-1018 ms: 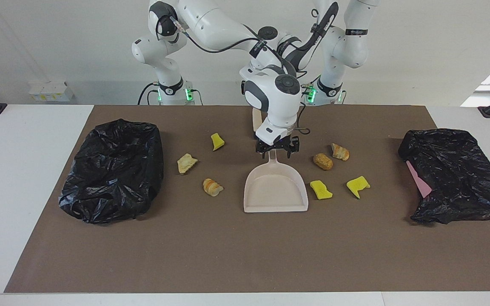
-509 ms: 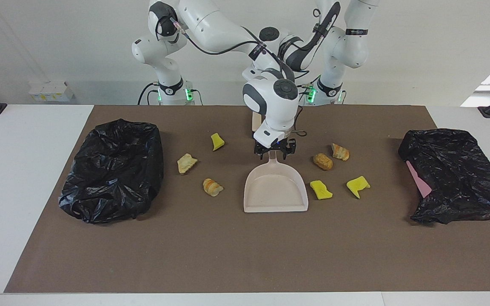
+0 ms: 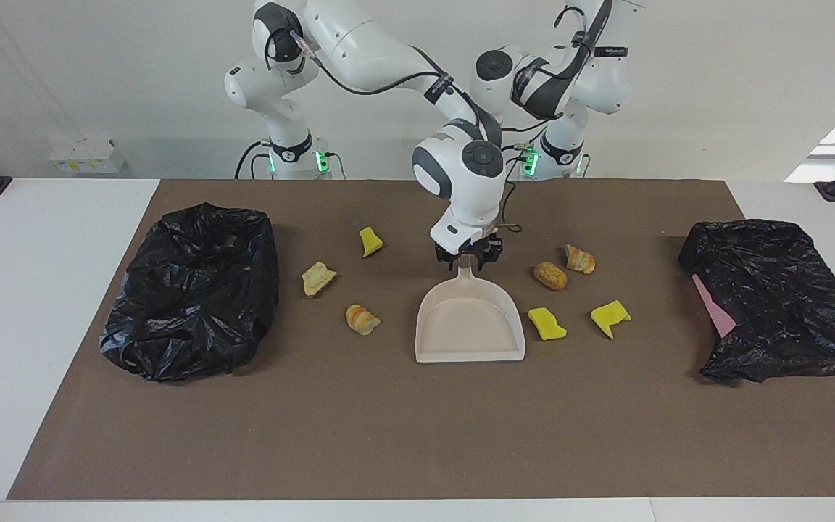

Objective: Sweep and dump trash in bin

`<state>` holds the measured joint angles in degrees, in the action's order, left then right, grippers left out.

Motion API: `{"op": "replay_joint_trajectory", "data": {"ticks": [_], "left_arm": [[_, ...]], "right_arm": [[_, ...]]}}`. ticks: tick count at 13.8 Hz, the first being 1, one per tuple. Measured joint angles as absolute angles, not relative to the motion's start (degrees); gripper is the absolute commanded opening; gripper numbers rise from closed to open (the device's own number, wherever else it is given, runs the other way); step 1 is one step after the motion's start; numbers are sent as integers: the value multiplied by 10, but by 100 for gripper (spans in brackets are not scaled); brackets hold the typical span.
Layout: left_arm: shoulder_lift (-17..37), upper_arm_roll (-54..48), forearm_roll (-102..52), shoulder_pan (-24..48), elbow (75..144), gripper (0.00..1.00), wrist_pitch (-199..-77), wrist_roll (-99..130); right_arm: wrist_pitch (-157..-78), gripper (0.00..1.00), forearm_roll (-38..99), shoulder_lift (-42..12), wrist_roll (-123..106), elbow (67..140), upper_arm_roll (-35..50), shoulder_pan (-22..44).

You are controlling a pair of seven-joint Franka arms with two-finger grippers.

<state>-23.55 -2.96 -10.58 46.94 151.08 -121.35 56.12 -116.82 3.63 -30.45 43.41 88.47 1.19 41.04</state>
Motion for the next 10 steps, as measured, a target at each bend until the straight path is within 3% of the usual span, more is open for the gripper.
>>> {"op": "replay_joint_trajectory", "data": {"ticks": [1,2,6,10], "left_arm": [[-243,-29,-106,448,1511,0,-1202,561],[-249,-29,-106,427,1511,0,-1194,561],[-263,-29,-82,357,1510,0,-1185,560],[-266,-28,-36,263,1493,0,-1182,509]], "right_arm": [[-1168,5,37,-304,434,885,12,410],[-1168,0,37,-303,434,885,12,410],[-1167,0,36,-291,430,885,9,407],[-1154,0,35,-245,342,893,7,379]]}}
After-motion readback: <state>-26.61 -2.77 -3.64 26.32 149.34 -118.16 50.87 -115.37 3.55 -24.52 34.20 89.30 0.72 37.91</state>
